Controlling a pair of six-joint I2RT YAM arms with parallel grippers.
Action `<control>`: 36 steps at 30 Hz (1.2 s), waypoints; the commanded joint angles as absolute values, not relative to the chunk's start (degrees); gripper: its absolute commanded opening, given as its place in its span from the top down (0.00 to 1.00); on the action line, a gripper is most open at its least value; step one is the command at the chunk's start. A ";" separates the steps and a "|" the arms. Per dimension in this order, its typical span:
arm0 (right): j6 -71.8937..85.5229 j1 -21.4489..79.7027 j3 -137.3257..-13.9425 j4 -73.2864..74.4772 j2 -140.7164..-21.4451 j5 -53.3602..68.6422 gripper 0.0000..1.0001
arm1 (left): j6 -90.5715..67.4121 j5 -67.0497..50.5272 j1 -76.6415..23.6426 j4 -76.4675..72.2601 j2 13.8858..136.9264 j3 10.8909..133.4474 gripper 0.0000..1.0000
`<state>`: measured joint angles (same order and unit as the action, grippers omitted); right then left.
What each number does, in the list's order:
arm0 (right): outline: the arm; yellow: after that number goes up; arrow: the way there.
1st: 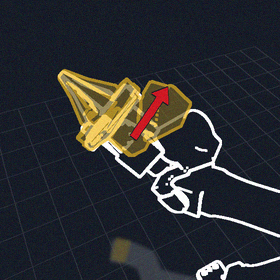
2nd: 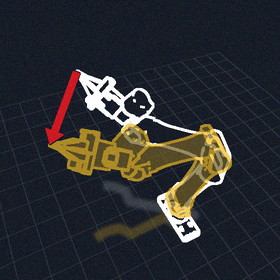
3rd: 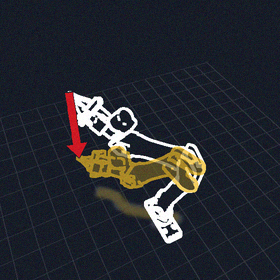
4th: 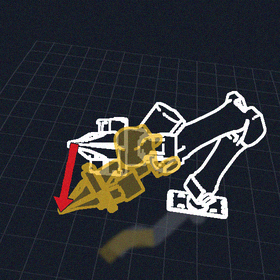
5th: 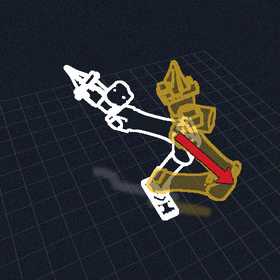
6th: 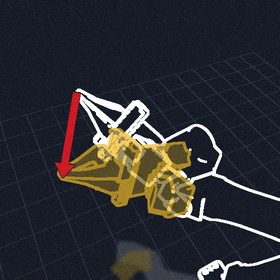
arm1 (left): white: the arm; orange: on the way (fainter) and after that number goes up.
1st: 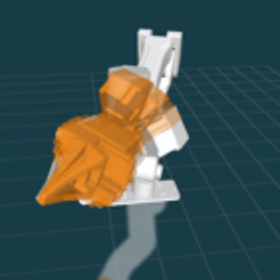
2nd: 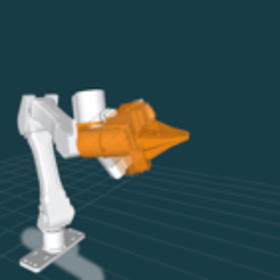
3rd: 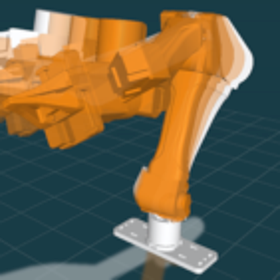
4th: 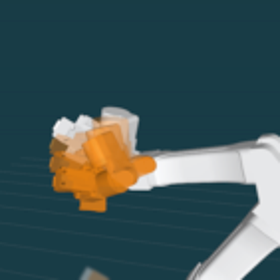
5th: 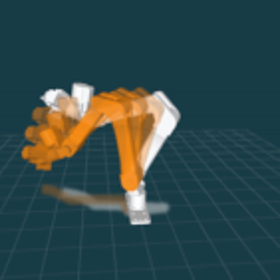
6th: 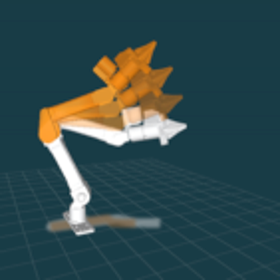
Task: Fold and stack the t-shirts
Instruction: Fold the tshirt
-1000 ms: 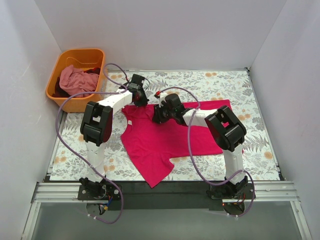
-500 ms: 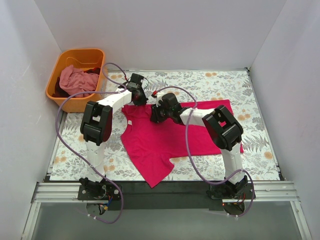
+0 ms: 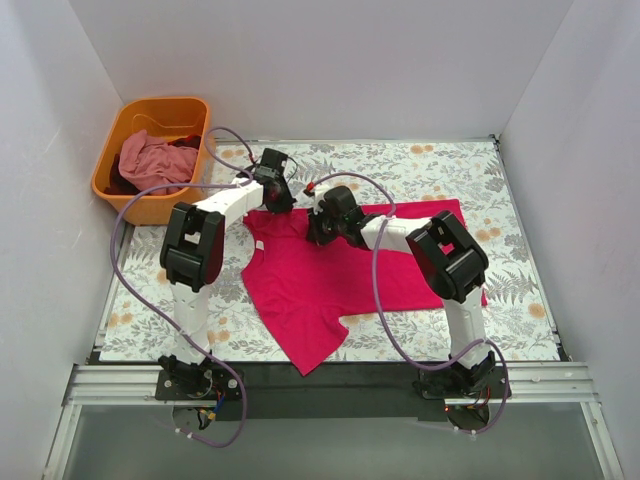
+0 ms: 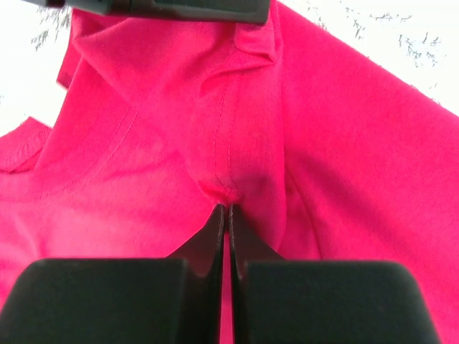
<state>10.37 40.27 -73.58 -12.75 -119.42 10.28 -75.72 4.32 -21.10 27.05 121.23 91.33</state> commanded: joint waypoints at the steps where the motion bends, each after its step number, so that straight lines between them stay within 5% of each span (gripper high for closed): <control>1: 7.91 40.69 -72.86 -9.58 -114.35 11.51 0.99 | -76.20 5.45 -20.74 28.91 115.32 89.65 1.00; 21: -1.48 39.47 -67.76 1.84 -109.07 16.08 0.99 | -84.72 -6.06 -20.74 33.22 90.28 63.47 1.00; 36: -8.35 37.44 -73.47 7.73 -111.44 20.30 0.97 | -92.28 -7.91 -20.83 31.03 84.38 52.57 1.00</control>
<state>-5.56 37.56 -70.70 5.43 -110.85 18.61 -89.89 -6.70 -21.10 31.83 87.74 53.43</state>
